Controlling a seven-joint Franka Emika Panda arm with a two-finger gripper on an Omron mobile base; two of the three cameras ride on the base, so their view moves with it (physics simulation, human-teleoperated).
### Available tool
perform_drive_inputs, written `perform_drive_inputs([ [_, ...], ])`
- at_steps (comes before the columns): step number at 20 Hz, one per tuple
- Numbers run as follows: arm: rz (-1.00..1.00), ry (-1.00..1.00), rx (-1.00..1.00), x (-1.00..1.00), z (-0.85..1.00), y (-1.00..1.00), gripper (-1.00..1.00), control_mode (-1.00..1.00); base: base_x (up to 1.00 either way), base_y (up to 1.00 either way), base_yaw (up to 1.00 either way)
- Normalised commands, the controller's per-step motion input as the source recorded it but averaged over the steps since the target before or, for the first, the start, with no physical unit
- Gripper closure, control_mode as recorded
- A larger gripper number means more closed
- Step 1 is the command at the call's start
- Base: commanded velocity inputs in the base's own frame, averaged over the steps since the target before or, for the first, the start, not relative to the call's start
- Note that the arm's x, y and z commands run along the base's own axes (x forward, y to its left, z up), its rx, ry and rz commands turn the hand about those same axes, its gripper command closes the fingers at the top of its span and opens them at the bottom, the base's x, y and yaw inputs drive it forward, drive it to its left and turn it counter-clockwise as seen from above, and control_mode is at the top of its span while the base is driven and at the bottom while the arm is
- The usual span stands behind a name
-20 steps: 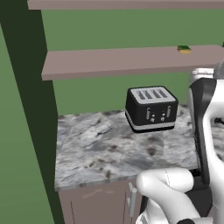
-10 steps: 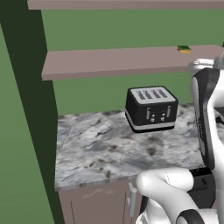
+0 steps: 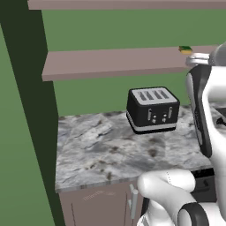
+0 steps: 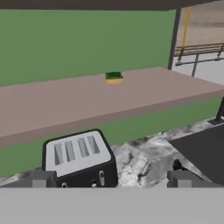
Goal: Locate and retrieve the dish brush and sponge from the cabinet. Place them next to the sink.
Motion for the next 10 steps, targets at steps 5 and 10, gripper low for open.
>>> perform_drive_inputs([
  [5, 0.00, 0.02, -0.06, 0.44, 0.24, -0.06, -1.00, -1.00, 0.00, 0.00, 0.00],
  [10, 0.00, 0.04, -0.01, 0.48, 0.03, -0.13, -1.00, -1.00, 0.00, 0.00, 0.00],
])
